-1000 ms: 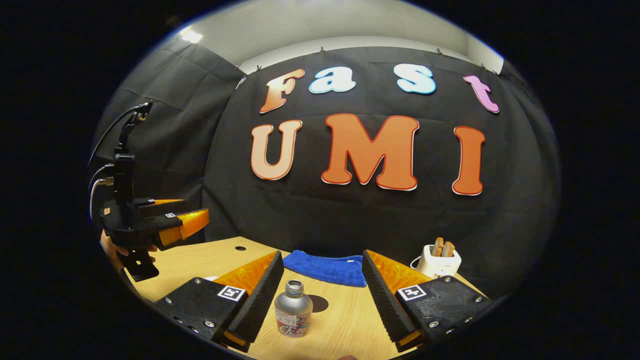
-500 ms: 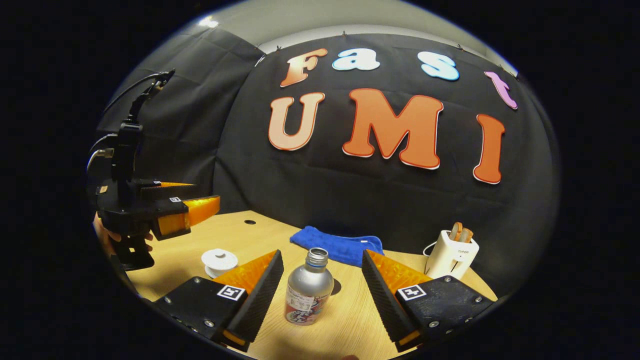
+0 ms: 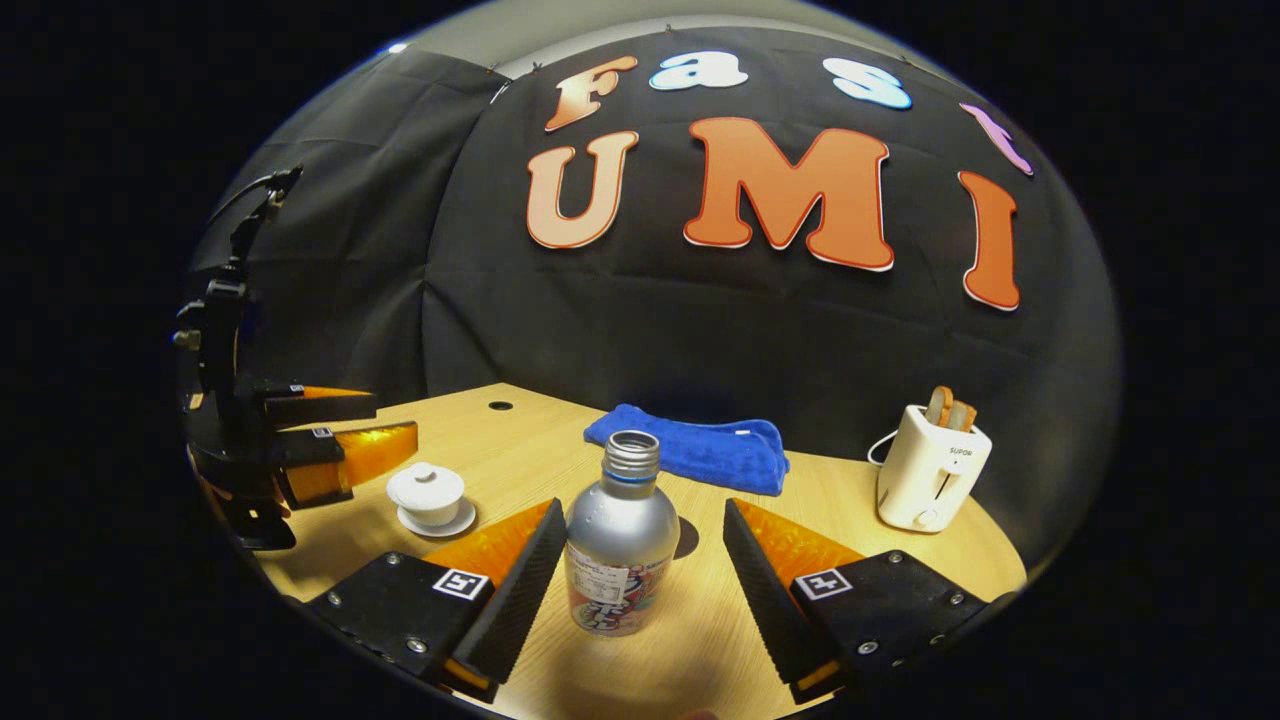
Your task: Open the teacup lid with one hand, grasp the water bottle and pour water into the teacup with the other hand; after pouring, place the water bottle on the coaster and then close the teacup lid.
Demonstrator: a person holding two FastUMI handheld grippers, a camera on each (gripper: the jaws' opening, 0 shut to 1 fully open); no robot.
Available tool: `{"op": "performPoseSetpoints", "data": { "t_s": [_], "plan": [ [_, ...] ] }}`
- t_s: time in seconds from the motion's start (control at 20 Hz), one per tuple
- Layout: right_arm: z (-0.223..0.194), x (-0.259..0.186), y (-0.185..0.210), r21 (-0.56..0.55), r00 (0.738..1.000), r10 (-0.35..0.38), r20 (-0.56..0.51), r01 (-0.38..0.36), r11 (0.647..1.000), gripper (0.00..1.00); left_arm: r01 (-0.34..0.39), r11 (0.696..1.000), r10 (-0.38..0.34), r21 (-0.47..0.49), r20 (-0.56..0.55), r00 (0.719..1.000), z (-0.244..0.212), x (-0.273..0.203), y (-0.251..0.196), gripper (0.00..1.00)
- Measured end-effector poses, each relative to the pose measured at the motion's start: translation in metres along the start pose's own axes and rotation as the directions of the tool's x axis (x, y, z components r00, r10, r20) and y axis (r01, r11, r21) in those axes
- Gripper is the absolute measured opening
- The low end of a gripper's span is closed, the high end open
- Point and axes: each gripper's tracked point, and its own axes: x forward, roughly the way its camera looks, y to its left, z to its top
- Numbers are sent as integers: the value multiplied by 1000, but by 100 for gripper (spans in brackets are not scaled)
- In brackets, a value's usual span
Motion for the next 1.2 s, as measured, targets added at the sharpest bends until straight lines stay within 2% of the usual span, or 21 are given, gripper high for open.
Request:
{"op": "performPoseSetpoints", "data": {
  "t_s": [0.05,0.15,0.25,0.3,0.4,0.45,0.5,0.65,0.75,0.85,1.1,1.15,1.2],
  "plan": [
    [-5,2,2,-2,1000,5,-11,-5,1000,96,5,1000,-5,0,-12,1000,-5,4,-1,99],
    [-10,5,4,-15,1000,13,-23,-13,1000,97,3,1000,-3,7,-49,999,-17,10,-1,96],
    [-18,8,6,-28,999,19,-37,-20,999,96,-1,1000,2,15,-65,998,-24,17,0,99],
    [-21,9,6,-29,999,23,-45,-24,999,96,-2,1000,3,17,-76,997,-28,19,2,96],
    [-25,13,8,-22,998,32,-58,-34,999,96,-3,1000,5,22,-83,997,-29,22,3,97],
    [-28,15,8,-19,997,35,-64,-36,999,96,3,1000,0,27,-91,996,-32,27,1,90],
    [-29,16,9,-16,997,39,-69,-40,999,96,-2,999,5,36,-93,996,-35,32,2,89],
    [-34,21,10,-6,996,44,-79,-45,999,97,18,997,-10,69,-112,994,-40,39,-1,80],
    [-39,22,12,6,994,54,-96,-53,999,96,31,993,-17,113,-124,992,-42,45,0,82],
    [-41,22,12,1,993,55,-102,-55,998,97,44,993,-30,109,-130,991,-43,47,-2,63],
    [-45,25,13,-17,992,59,-108,-61,998,96,58,991,-42,120,-137,990,-45,52,-6,60],
    [-46,25,13,-14,992,62,-112,-64,998,96,57,990,-39,126,-140,989,-44,54,-7,55],
    [-45,25,12,-14,992,60,-114,-62,998,96,54,991,-36,126,-141,989,-44,54,-5,59]
  ]
}}
